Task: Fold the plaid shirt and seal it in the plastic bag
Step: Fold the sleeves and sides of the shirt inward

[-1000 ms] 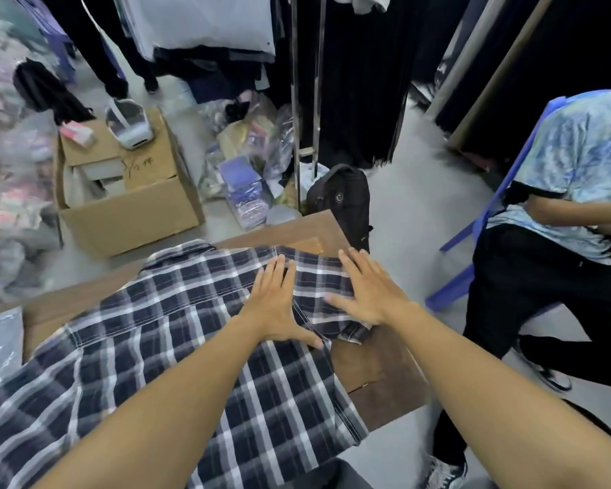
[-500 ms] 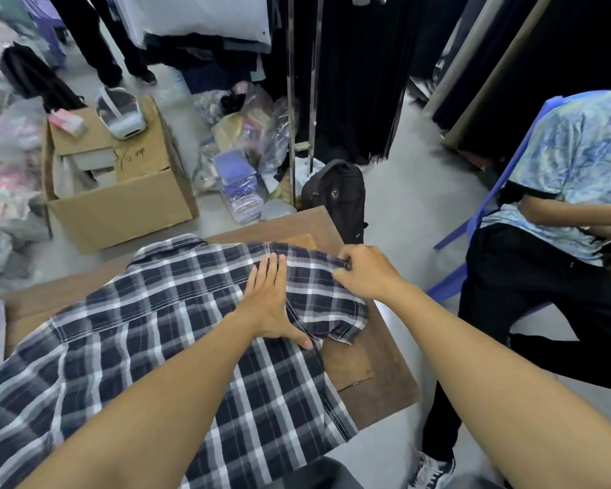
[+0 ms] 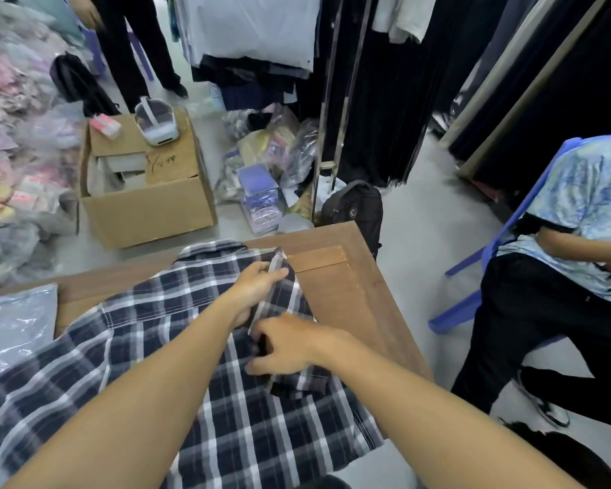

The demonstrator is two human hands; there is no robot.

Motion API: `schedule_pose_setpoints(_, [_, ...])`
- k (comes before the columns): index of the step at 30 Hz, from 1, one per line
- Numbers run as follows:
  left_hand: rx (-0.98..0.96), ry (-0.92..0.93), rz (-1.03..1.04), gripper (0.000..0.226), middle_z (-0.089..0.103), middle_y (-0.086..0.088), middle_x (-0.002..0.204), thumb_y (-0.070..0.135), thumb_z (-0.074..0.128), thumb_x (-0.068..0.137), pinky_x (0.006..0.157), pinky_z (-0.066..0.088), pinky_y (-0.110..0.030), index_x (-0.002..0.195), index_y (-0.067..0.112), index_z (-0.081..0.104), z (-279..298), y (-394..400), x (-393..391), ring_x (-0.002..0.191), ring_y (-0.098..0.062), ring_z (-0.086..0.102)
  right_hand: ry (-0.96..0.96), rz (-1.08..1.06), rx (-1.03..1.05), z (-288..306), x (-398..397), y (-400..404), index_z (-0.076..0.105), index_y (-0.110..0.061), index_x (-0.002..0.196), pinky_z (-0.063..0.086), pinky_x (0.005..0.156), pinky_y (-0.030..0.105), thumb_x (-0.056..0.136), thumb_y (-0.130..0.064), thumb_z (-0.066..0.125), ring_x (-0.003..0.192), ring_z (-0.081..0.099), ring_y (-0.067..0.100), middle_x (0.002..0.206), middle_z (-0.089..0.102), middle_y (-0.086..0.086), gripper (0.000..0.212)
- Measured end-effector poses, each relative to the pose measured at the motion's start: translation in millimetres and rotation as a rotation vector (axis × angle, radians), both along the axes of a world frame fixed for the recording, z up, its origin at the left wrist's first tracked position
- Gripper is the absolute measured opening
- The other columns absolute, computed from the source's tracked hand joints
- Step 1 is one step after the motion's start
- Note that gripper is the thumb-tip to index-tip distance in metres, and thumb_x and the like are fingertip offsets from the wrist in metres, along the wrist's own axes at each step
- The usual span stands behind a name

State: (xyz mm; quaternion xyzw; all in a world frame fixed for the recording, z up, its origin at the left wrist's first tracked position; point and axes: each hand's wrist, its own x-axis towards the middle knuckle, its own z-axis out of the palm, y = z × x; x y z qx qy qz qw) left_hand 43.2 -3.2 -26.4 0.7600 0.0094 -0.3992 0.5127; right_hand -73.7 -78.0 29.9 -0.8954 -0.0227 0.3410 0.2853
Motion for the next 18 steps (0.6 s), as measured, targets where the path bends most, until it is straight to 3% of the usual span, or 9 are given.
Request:
schedule_pose_setpoints(2, [0.1,-0.156,-0.038,0.057,0.056,-0.005,0.139,0.032,0.068,0.09,0.105,0.045,-0.042,0.139,0.018,0.043,-9,2,-5,0.12,-0.025,0.058,0.051,0.013,-0.022,-10,-4,5,0.058,-0.019,0.128,0.056,0.08,0.041,0.088,-0.055,0.063,0.092,0.063,0.025,0.104,0.064,0.004,0.054])
schedule_pose_setpoints(5, [0.185,-0.507,-0.143,0.059,0.05,-0.008,0.143,0.025,0.066,0.093,0.103,0.043,-0.042,0.143,0.015,0.037,-11,0,-19,0.128,-0.029,0.05,-0.092,-0.11,-0.059,-24,-6,-5,0.069,-0.016,0.103,0.057,0.081,0.047,0.089,-0.039,0.063,0.091,0.064,0.027,0.101,0.068,0.006,0.028])
schedule_pose_setpoints(7, [0.138,-0.562,-0.098,0.054,0.056,-0.009,0.134,0.022,0.065,0.093,0.094,0.046,-0.04,0.14,0.016,0.039,-11,-3,-23,0.118,-0.027,0.055,-0.157,-0.124,-0.179,-29,-8,-19,0.067,-0.014,0.1,0.056,0.083,0.05,0.086,-0.037,0.069,0.099,0.061,0.03,0.108,0.064,0.009,0.027])
schedule_pose_setpoints(10, [0.129,-0.521,-0.095,0.049,0.058,-0.007,0.131,0.02,0.058,0.097,0.085,0.047,-0.038,0.142,0.022,0.037,-12,-11,-20,0.111,-0.026,0.057,-0.128,-0.042,-0.38,-28,-17,-34,0.057,-0.013,0.122,0.051,0.09,0.048,0.078,-0.05,0.076,0.118,0.041,0.029,0.127,0.045,0.01,0.06])
schedule_pose_setpoints(15, [0.112,-0.517,-0.148,0.048,0.05,-0.01,0.144,0.016,0.056,0.099,0.095,0.04,-0.032,0.145,0.021,0.041,-18,-26,-3,0.132,-0.028,0.048,-0.185,-0.039,-0.396,-36,-31,-40,0.038,-0.013,0.145,0.045,0.105,0.046,0.072,-0.063,0.077,0.138,0.027,0.032,0.151,0.027,0.012,0.097])
schedule_pose_setpoints(18, [0.156,-0.62,-0.236,0.049,0.049,-0.01,0.144,0.014,0.058,0.098,0.099,0.039,-0.031,0.144,0.016,0.042,-22,-31,1,0.133,-0.028,0.047,-0.162,0.031,-0.418,-44,-36,-46,0.013,-0.011,0.159,0.015,0.124,0.048,0.076,-0.072,0.067,0.153,0.003,0.034,0.166,0.007,0.017,0.116])
